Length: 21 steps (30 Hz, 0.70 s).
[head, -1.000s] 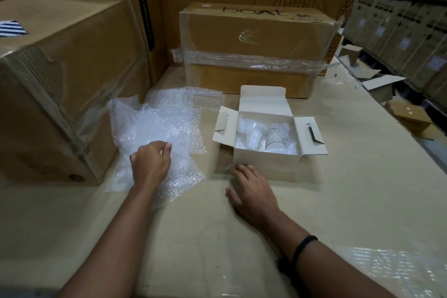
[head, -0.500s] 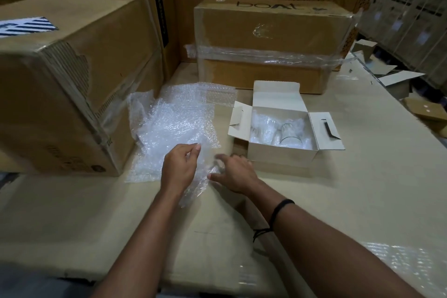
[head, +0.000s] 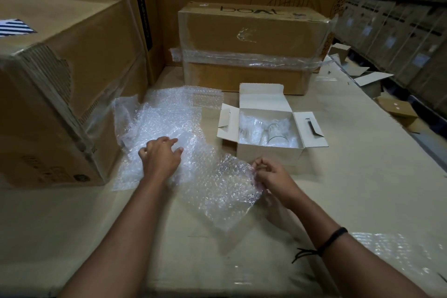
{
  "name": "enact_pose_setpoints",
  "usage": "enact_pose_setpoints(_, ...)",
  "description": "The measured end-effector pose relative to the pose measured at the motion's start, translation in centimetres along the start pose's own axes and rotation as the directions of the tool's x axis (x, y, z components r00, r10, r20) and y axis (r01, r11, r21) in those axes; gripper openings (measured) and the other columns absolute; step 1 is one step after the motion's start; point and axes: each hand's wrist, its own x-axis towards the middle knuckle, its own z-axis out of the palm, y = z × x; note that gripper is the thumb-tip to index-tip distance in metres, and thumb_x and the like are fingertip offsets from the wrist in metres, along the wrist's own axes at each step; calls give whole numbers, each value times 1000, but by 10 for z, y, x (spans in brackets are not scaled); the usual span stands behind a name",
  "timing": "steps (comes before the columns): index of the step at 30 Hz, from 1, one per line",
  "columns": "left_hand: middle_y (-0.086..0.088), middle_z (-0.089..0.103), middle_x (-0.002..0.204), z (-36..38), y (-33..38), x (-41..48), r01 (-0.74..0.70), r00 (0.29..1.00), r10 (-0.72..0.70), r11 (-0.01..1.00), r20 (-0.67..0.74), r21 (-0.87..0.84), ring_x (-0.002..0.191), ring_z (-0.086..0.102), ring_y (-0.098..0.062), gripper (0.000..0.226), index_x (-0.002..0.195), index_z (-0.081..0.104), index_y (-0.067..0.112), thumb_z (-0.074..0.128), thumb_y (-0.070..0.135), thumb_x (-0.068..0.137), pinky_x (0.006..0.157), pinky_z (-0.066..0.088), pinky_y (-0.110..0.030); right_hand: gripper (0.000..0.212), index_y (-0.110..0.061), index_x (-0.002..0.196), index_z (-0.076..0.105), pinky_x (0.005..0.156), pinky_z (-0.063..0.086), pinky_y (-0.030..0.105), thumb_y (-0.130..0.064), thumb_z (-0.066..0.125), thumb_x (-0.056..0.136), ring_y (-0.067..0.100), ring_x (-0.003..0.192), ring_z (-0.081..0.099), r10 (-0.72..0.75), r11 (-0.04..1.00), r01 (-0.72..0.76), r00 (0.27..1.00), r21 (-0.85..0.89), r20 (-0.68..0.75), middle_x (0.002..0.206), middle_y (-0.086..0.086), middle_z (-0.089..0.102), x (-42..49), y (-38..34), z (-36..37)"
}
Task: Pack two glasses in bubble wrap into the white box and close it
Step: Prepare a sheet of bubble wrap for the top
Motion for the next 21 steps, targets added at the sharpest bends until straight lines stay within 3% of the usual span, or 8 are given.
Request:
enact_pose_setpoints(3, -3, 57, 132, 3, 1, 12, 87, 994, -95, 989, 62, 119, 124, 44, -28, 45, 134, 54, 29, 55, 44, 92, 101, 25, -44, 24, -10, 81, 61, 41, 29, 23, 5, 44, 87, 18, 39, 40, 91, 995, -93, 991, -22, -96, 50, 6, 50, 3, 11, -11)
enact_pose_setpoints(5, -3, 63, 123, 6, 0, 15, 111, 990, -121, 985, 69, 135, 119, 48, -26, 41, 130, 57, 31, 58, 42, 91, 100, 23, -42, 17, -9, 86, 61, 39, 29, 21, -3, 47, 93, 15, 37, 40, 156, 988, -156, 977, 7, -148, 56, 7, 49, 4, 15, -13)
enact_pose_setpoints(8, -2, 70, 103, 7, -2, 14, 60, 998, -58, 996, -38, 59, 110, 52, -23, 23, 111, 70, 29, 61, 29, 90, 96, 21, -40, 12, -13, 99, 61, 41, 37, 23, -6, 52, 95, 9, 47, 46, 97, 995, -98, 978, 1, -185, 73, 7, 55, 2, 18, -10)
enact_pose_setpoints(10, -1, 72, 90, 3, 1, 9, 19, 993, -20, 1000, -119, -9, 103, 54, -24, 17, 100, 73, 26, 61, 21, 90, 94, 23, -40, 21, -21, 106, 61, 46, 41, 24, -5, 54, 94, 11, 54, 49, 25, 999, -31, 979, -24, -203, 81, 10, 60, 1, 16, -10)
enact_pose_setpoints(14, 1, 72, 85, -11, 24, -17, -95, 962, 65, 990, -266, -100, 92, 57, -27, 8, 90, 72, 23, 67, 19, 85, 86, 27, -39, 29, -16, 89, 69, 43, 37, 21, 0, 46, 93, 17, 53, 44, -20, 998, -1, 950, -68, -313, 72, 13, 55, 0, 8, -32)
enact_pose_setpoints(18, 2, 71, 85, -6, 50, -50, -158, 982, 153, 987, -111, -37, 87, 58, -26, 5, 85, 71, 25, 66, 27, 84, 80, 32, -38, 33, -10, 73, 72, 40, 33, 23, 0, 45, 91, 15, 41, 40, 4, 954, -105, 939, -279, -343, 51, 1, 53, -4, 3, -84)
enact_pose_setpoints(21, 6, 69, 88, 5, 66, -66, -173, 985, 170, 980, 40, 95, 92, 55, -21, 13, 85, 71, 29, 62, 38, 84, 84, 30, -38, 34, -19, 69, 73, 60, 43, 31, -6, 48, 89, 14, 57, 56, 36, 759, -168, 975, -629, -217, 64, -1, 67, -7, 3, -121)
